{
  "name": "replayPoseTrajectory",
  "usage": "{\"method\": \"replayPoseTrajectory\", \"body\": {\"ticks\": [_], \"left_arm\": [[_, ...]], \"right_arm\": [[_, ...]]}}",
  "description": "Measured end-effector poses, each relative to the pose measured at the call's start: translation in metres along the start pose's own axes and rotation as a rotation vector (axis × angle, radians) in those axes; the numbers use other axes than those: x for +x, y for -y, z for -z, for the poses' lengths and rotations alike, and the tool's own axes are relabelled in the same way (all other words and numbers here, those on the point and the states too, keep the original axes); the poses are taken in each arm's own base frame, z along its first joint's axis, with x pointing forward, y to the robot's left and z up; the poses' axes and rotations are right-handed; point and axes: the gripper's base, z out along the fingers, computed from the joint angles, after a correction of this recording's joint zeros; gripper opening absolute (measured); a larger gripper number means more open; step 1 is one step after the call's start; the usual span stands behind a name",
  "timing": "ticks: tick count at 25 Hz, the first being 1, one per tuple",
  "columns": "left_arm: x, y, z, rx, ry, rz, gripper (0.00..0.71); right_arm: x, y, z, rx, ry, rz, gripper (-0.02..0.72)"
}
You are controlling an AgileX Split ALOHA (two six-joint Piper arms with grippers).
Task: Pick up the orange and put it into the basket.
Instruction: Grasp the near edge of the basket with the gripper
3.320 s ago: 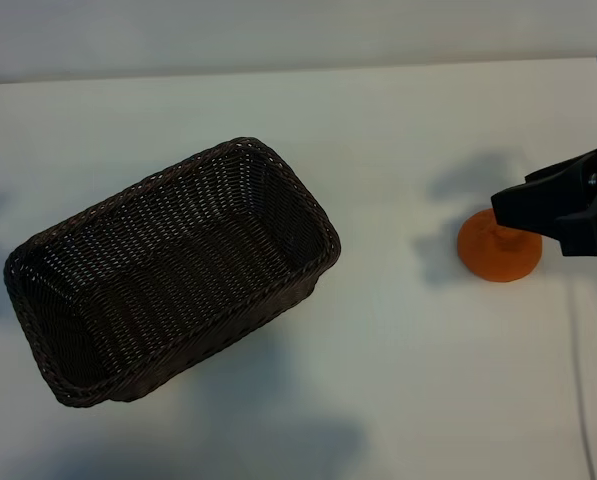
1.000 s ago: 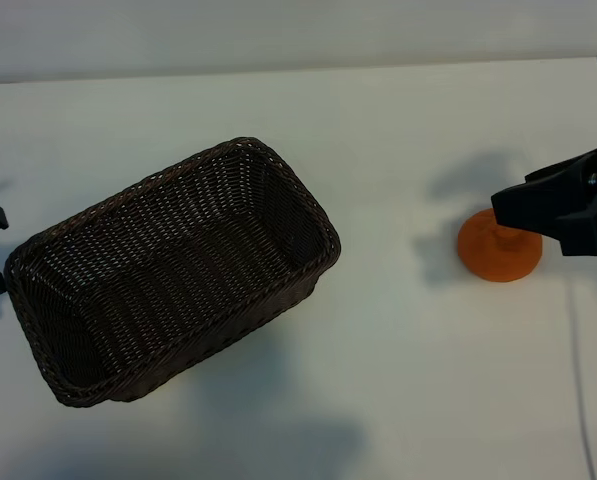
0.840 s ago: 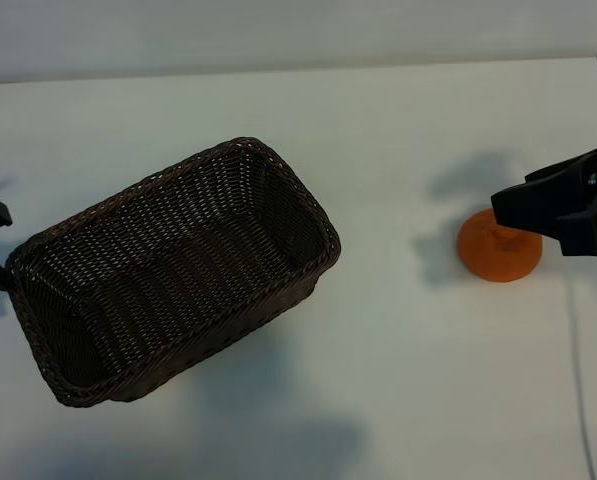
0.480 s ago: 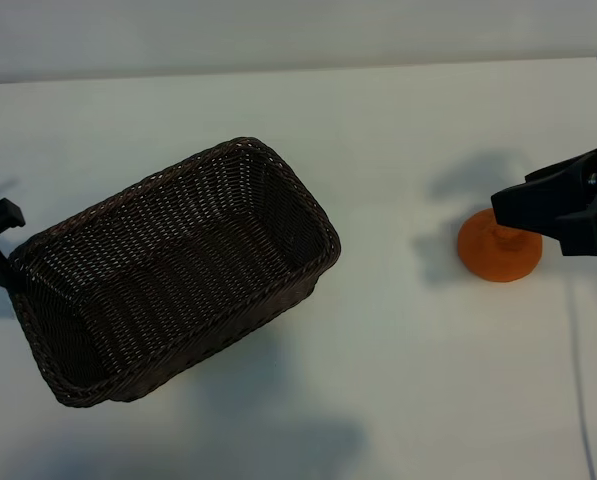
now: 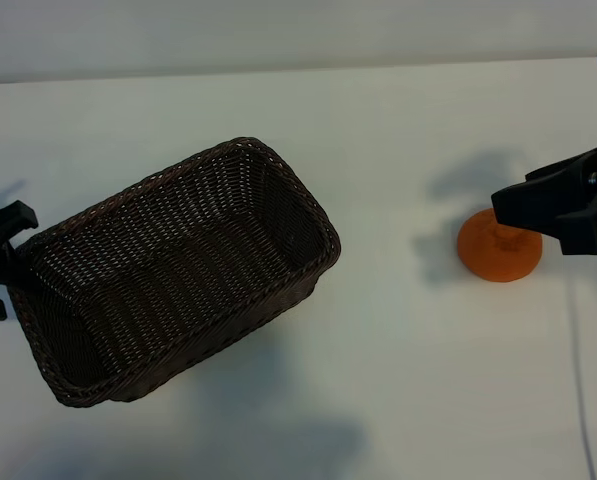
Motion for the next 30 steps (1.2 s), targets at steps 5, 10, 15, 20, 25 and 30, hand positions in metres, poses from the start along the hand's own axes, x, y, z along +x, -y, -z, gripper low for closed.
{"method": "replayPoseTrajectory", "body": {"ticks": [5, 10, 15, 20, 25, 30], "left_arm": [[0.007, -0.007, -0.013, -0.012, -0.012, 0.017, 0.450], [0.011, -0.012, -0.026, -0.015, -0.026, 0.032, 0.450], [0.014, -0.015, -0.033, -0.015, 0.004, 0.048, 0.449], [0.010, -0.016, -0.034, -0.014, 0.043, 0.048, 0.449], [0.009, -0.015, -0.035, -0.009, 0.057, 0.052, 0.398], [0.009, -0.014, -0.035, 0.004, 0.056, 0.055, 0.153]], "right_arm": [[0.000, 0.000, 0.000, 0.000, 0.000, 0.000, 0.420], [0.000, 0.000, 0.000, 0.000, 0.000, 0.000, 0.420], [0.000, 0.000, 0.000, 0.000, 0.000, 0.000, 0.420], [0.000, 0.000, 0.000, 0.000, 0.000, 0.000, 0.420], [0.000, 0.000, 0.000, 0.000, 0.000, 0.000, 0.420], [0.000, 0.000, 0.000, 0.000, 0.000, 0.000, 0.420]]}}
